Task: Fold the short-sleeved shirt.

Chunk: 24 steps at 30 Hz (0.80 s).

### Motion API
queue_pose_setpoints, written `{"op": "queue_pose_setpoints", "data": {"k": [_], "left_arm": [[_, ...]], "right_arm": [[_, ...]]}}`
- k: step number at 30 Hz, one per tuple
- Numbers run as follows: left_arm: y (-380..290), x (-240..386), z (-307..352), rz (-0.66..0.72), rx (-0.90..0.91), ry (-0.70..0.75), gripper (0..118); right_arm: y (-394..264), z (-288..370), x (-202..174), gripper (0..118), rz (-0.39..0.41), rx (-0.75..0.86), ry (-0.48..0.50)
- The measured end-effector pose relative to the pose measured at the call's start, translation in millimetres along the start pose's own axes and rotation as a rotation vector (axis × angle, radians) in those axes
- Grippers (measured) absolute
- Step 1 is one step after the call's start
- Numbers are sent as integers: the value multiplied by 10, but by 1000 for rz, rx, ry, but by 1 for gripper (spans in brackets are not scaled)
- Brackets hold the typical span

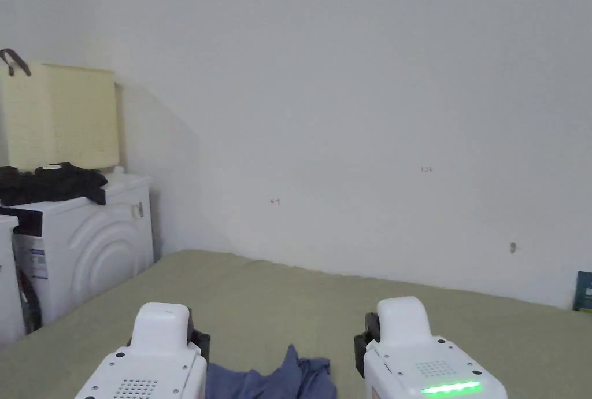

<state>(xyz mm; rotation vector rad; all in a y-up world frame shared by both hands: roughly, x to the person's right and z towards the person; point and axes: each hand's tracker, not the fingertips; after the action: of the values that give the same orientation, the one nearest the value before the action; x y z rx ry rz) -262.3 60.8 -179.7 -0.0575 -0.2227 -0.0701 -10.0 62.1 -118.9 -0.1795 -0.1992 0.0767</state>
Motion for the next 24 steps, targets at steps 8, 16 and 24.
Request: {"op": "queue_pose_setpoints", "data": {"k": [8, 16, 24], "left_arm": [[-111, -218, -162, 8, -140, 13, 0], [-749, -146, -1226, 12, -570, -96, 0], [-1828, -27, -2511, 90, -1033, -196, 0]], "right_arm": [[-59, -62, -195, 0, -16, -13, 60], [-344, -349, -99, 0, -29, -39, 58], [-684, -968, 10, 0, -53, -114, 71]]}}
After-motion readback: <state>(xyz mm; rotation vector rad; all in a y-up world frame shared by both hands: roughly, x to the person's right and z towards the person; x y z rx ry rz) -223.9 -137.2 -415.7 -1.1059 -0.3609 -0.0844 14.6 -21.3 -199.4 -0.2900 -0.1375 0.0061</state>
